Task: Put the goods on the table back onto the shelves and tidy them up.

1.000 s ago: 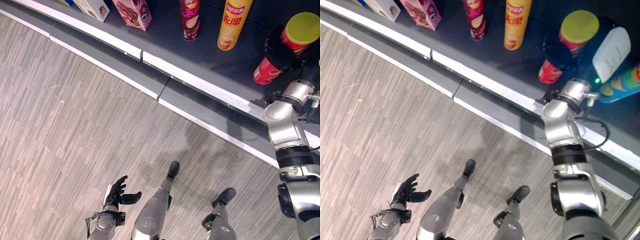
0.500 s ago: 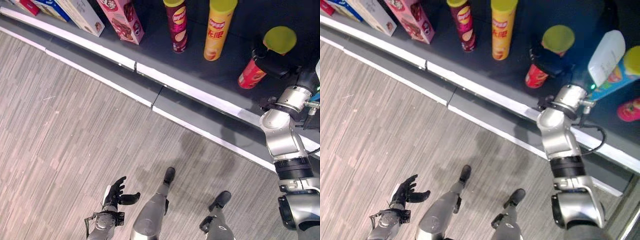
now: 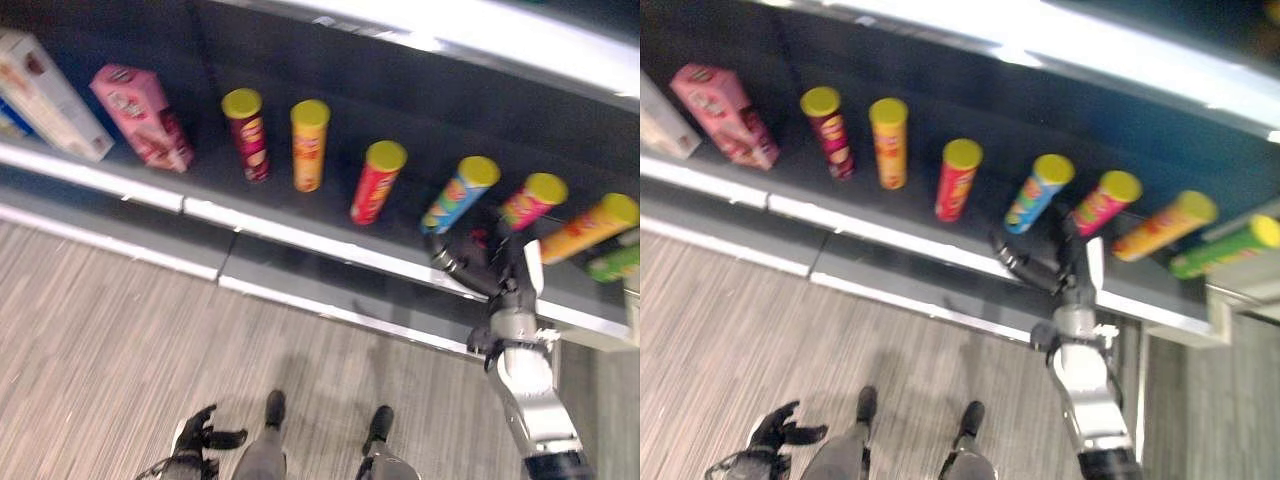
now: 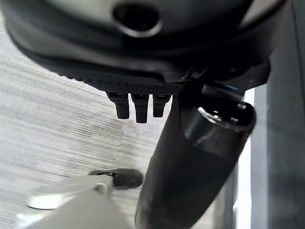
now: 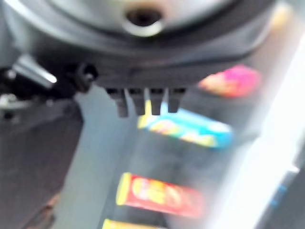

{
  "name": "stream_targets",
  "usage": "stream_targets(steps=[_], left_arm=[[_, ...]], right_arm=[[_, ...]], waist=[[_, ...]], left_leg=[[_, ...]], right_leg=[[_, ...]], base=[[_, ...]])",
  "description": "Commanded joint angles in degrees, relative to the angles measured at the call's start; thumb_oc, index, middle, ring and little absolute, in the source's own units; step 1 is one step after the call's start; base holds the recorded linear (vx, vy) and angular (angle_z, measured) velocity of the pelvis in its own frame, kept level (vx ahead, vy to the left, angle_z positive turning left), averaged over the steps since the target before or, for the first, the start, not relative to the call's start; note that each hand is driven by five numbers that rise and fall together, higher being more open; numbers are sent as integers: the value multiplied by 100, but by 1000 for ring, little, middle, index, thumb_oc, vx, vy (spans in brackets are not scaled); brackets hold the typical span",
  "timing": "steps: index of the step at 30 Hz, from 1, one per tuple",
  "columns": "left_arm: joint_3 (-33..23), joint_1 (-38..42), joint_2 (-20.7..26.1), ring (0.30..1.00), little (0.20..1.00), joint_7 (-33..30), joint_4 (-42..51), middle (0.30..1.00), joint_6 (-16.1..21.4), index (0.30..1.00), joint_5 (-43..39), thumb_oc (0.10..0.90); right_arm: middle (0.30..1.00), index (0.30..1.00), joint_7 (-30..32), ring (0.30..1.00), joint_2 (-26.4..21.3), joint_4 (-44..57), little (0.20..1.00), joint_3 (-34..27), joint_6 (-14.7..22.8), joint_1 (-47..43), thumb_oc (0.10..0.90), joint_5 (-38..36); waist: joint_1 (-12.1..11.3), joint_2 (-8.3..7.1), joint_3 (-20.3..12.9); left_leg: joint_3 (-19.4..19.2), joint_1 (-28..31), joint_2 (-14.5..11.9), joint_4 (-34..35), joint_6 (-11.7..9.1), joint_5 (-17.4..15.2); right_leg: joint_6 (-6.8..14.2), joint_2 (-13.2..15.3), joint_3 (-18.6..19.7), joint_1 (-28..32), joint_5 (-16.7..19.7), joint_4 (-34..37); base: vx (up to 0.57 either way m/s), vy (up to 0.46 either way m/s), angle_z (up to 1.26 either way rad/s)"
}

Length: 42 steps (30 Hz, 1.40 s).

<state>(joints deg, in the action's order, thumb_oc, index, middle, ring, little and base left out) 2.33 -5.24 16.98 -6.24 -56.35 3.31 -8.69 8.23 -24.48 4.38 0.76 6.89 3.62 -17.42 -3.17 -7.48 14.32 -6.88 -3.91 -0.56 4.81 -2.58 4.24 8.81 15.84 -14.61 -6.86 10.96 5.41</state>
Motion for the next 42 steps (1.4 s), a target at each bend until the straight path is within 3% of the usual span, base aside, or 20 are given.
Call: stream_targets(steps=[1, 2, 3, 4, 8, 12, 14, 15, 16, 19, 21, 23, 24, 26, 27, 29, 33, 37, 39, 42], left_arm=[[-87, -46, 265, 900, 900, 124, -175, 900, 180, 900, 209, 800], [-88, -29, 301, 900, 900, 128, -158, 900, 188, 900, 221, 800], [-86, -28, 302, 900, 900, 128, -158, 900, 188, 900, 221, 800], [-133, 39, 427, 900, 900, 144, -30, 900, 194, 900, 146, 800], [-190, -31, 446, 900, 900, 195, 103, 900, 236, 900, 32, 800], [-251, -106, 439, 900, 900, 249, 158, 900, 240, 900, 5, 800], [-285, -184, 408, 900, 900, 260, 228, 900, 243, 900, -59, 800], [-295, -239, 376, 900, 900, 247, 324, 900, 253, 900, -167, 800], [-295, -242, 367, 900, 900, 246, 331, 900, 249, 900, -170, 800], [-187, -230, 311, 900, 900, 267, 511, 900, 279, 900, -157, 800], [-178, -213, 281, 900, 900, 260, 528, 900, 284, 900, -176, 800], [-140, -192, 240, 900, 900, 242, 652, 900, 287, 900, -188, 800], [-117, -160, 231, 900, 900, 236, 637, 900, 295, 900, -171, 800], [-88, -153, 214, 900, 900, 227, 690, 900, 336, 900, -206, 800], [-79, -160, 181, 900, 900, 223, 681, 900, 367, 900, -230, 800], [-28, -185, 127, 900, 900, 238, 639, 900, 378, 900, -221, 800], [51, -158, 112, 900, 900, 283, 535, 900, 382, 900, -130, 800], [63, -199, 105, 900, 900, 294, 511, 900, 386, 900, -73, 800], [96, -237, 54, 900, 900, 315, 420, 900, 361, 900, -16, 800], [92, -248, 60, 900, 900, 329, 296, 900, 365, 900, 36, 800]], right_arm=[[900, 900, -533, 900, -660, 504, 900, -565, 840, -759, 800, -777], [900, 900, -540, 900, -630, 510, 900, -624, 844, -763, 800, -871], [900, 900, -541, 900, -630, 512, 900, -627, 843, -761, 800, -872], [900, 900, -533, 900, -613, 617, 900, -943, 899, -713, 800, -1063], [900, 900, -316, 900, -671, 527, 900, -1336, 942, -767, 800, -1092], [900, 900, -60, 900, -831, 459, 900, -1679, 944, -762, 800, -836], [900, 900, 74, 900, -962, 465, 900, -1771, 952, -870, 800, -740], [900, 900, 254, 900, -1125, 474, 900, -1909, 1003, -973, 800, -663], [900, 900, 262, 900, -1137, 469, 900, -1902, 1004, -980, 800, -660], [900, 900, 591, 900, -1605, 452, 900, -2233, 1085, -994, 800, -378], [900, 900, 686, 900, -1722, 420, 900, -2243, 1131, -1012, 800, -300], [900, 900, 897, 900, -1887, 433, 900, -2370, 1145, -1019, 800, -113], [900, 900, 933, 900, -1899, 469, 900, -2378, 1132, -1055, 800, -52], [900, 900, 971, 900, -1992, 464, 900, -2284, 1110, -1163, 800, 29], [900, 900, 968, 900, -2090, 377, 900, -2223, 1099, -1234, 800, 98], [900, 900, 936, 900, -2212, 349, 900, -2194, 1059, -1320, 800, 182], [900, 900, 966, 900, -2399, 135, 900, -2045, 1001, -1505, 800, 412], [900, 900, 979, 900, -2554, -25, 900, -1928, 957, -1653, 800, 476], [900, 900, 948, 900, -2579, -96, 900, -1818, 876, -1729, 800, 651], [900, 900, 943, 900, -2611, -183, 900, -1828, 802, -1660, 800, 875]], waist=[[6, 367, -232], [9, 381, -223], [3, 385, -211], [69, 434, -283], [38, 391, -424], [-61, 291, -584], [-30, 271, -652], [53, 286, -685], [43, 310, -679], [291, 490, -708], [316, 544, -694], [388, 622, -636], [385, 652, -602], [253, 639, -517], [175, 548, -468], [56, 461, -429], [-156, 478, -442], [-242, 538, -444], [-263, 611, -507], [-194, 577, -656]], left_leg=[[-371, 117, -261, 19, -62, -487], [-556, 167, -359, 19, -91, -493], [-559, 180, -363, 19, -93, -496], [-857, 326, -617, 19, -166, -538], [-1206, 355, -752, 4, -223, -442], [-1539, 437, -938, -41, -378, -358], [-1721, 542, -1186, -106, -522, -236], [-1830, 619, -1466, -194, -665, -115], [-1838, 629, -1499, -200, -687, -111], [-1945, 735, -2056, -447, -894, 116], [-1943, 718, -2191, -602, -937, 144], [-1904, 605, -2544, -1179, -1035, 594], [-1841, 545, -2577, -1376, -1038, 699], [-1197, 255, -2272, -1769, -855, 461], [-755, -67, -1849, -1898, -574, 166], [-187, -309, -1182, -1683, -411, -399], [112, -686, -405, -1102, -308, -143], [102, -879, -127, -892, -277, 91], [226, -542, -34, -481, -199, 74], [155, -193, -7, -159, -158, 102]], right_leg=[[619, 446, -688, 230, 270, -223], [619, 535, -984, 238, 281, -311], [619, 531, -982, 249, 278, -312], [619, 679, -1368, 426, 214, -548], [619, 881, -1598, 565, 468, -639], [619, 775, -1837, 788, 226, -373], [619, 548, -1718, 865, 13, -184], [570, 333, -1625, 882, -198, -142], [562, 303, -1617, 886, -211, -143], [280, -319, -1384, 920, -675, -80], [190, -463, -1336, 943, -792, -69], [-14, -800, -1241, 1037, -1081, -41], [-85, -891, -1176, 1065, -1154, -41], [-198, -971, -978, 1079, -1281, -41], [-239, -914, -956, 1017, -1197, -41], [-225, -937, -738, 1061, -1198, -41], [-185, -1041, -504, 1091, -1145, -41], [-182, -1174, -330, 1132, -1165, -41], [-158, -1255, -174, 1201, -1201, -41], [-129, -1203, -106, 1302, -1236, -41]], base=[[-76, 24, -160], [-57, -8, -240], [-23, -91, -201], [-6, -122, -126], [-49, -129, -78], [-12, -245, -54], [64, -330, -84], [56, -237, -60], [105, -445, -67], [59, -324, -49], [30, -193, -37], [75, -365, -38], [71, -330, -14], [0, -162, -28], [-13, -125, -67], [76, -101, -75], [101, -8, -50], [83, 26, -49], [164, 98, -73], [159, 106, -34]])
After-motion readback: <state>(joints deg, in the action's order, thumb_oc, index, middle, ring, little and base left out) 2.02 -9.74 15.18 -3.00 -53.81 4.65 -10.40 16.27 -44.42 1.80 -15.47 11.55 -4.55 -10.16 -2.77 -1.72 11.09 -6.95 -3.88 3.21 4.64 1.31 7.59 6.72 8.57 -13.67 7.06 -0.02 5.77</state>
